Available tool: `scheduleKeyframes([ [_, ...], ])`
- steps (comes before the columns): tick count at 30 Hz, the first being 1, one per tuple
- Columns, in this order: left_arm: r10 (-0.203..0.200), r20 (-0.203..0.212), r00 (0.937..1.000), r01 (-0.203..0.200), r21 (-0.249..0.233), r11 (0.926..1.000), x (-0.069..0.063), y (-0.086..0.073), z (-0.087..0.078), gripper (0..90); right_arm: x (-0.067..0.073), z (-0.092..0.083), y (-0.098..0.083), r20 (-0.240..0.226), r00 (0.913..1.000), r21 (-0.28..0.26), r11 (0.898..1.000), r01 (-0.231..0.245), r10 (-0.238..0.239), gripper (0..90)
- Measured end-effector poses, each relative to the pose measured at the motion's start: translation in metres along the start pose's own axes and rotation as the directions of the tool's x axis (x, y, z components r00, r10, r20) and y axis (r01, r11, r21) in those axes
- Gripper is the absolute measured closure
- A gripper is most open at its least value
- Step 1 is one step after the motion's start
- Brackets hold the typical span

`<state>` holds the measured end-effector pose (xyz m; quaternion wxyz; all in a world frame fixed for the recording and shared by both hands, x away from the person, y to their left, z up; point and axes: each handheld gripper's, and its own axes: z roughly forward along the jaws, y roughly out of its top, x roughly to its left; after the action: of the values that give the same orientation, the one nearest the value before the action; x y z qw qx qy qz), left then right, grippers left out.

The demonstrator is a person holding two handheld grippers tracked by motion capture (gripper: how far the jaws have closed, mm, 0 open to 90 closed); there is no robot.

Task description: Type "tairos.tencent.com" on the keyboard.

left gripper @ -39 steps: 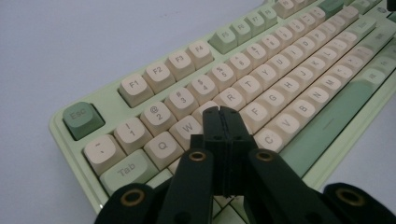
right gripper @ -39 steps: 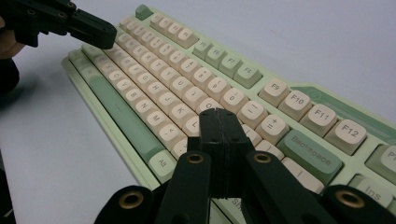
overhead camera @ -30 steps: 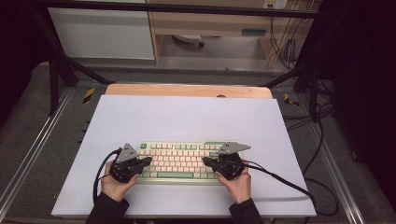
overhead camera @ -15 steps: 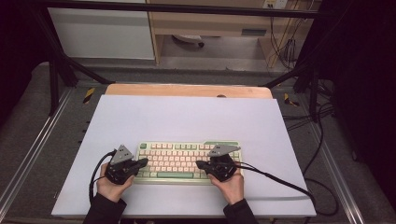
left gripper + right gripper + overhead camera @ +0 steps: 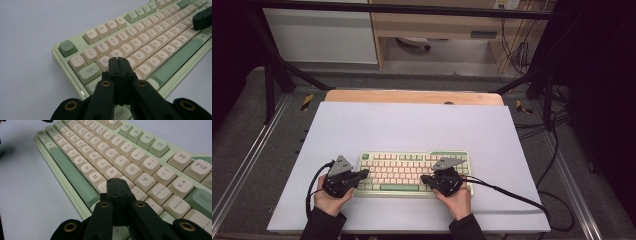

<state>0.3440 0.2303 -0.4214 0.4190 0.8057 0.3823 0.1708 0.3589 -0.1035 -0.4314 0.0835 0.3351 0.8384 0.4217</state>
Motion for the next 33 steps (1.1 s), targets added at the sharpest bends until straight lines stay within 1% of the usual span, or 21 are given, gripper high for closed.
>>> scheduleKeyframes([
  [5,0.004,0.000,1.0000,-0.004,0.005,1.0000,0.000,0.000,0.000,90.0,0.000,0.001,-0.001,0.005,1.0000,0.002,1.000,0.005,-0.005,90.0],
  [7,0.003,0.001,1.0000,-0.003,0.005,1.0000,0.000,0.000,0.001,90.0,0.001,0.002,-0.002,0.015,0.9999,0.015,1.000,0.006,-0.007,90.0],
  [8,0.002,0.001,1.0000,-0.002,0.004,1.0000,0.000,0.000,0.000,90.0,0.000,0.003,-0.003,0.014,0.9998,0.010,1.000,0.013,-0.013,90.0],
  [11,0.003,0.002,1.0000,-0.003,0.003,1.0000,0.000,0.000,0.000,90.0,0.001,0.002,-0.002,0.013,0.9999,0.008,1.000,0.010,-0.010,90.0],
  [12,0.002,0.001,1.0000,-0.002,0.001,1.0000,0.000,0.000,0.000,90.0,0.001,0.001,-0.002,0.015,0.9998,0.003,1.000,0.013,-0.013,90.0],
  [15,0.002,0.002,1.0000,-0.002,0.001,1.0000,0.000,0.000,0.000,90.0,0.001,-0.002,0.000,0.004,1.0000,-0.021,1.000,0.007,-0.007,90.0],
  [17,0.001,0.003,1.0000,-0.001,-0.001,1.0000,-0.001,0.000,0.000,90.0,0.000,-0.005,0.001,0.008,0.9999,-0.026,1.000,0.011,-0.010,90.0],
  [20,-0.001,0.005,1.0000,0.001,-0.003,1.0000,-0.001,0.001,-0.001,90.0,-0.002,-0.009,0.003,0.016,0.9998,-0.033,0.999,0.011,-0.010,90.0],
  [23,0.003,0.008,1.0000,-0.003,0.000,1.0000,-0.002,0.002,0.000,90.0,-0.007,-0.015,0.003,0.020,0.9998,-0.043,0.999,-0.002,0.002,90.0],
  [28,0.007,0.009,0.9999,-0.007,0.006,1.0000,-0.004,0.004,0.002,90.0,-0.016,-0.025,-0.003,0.025,0.9993,-0.062,0.998,-0.025,0.027,90.0],
  [33,0.018,0.016,0.9997,-0.018,0.006,0.9998,-0.010,0.009,0.006,90.0,-0.024,-0.034,-0.009,0.040,0.9986,-0.066,0.997,-0.032,0.034,90.0],
])
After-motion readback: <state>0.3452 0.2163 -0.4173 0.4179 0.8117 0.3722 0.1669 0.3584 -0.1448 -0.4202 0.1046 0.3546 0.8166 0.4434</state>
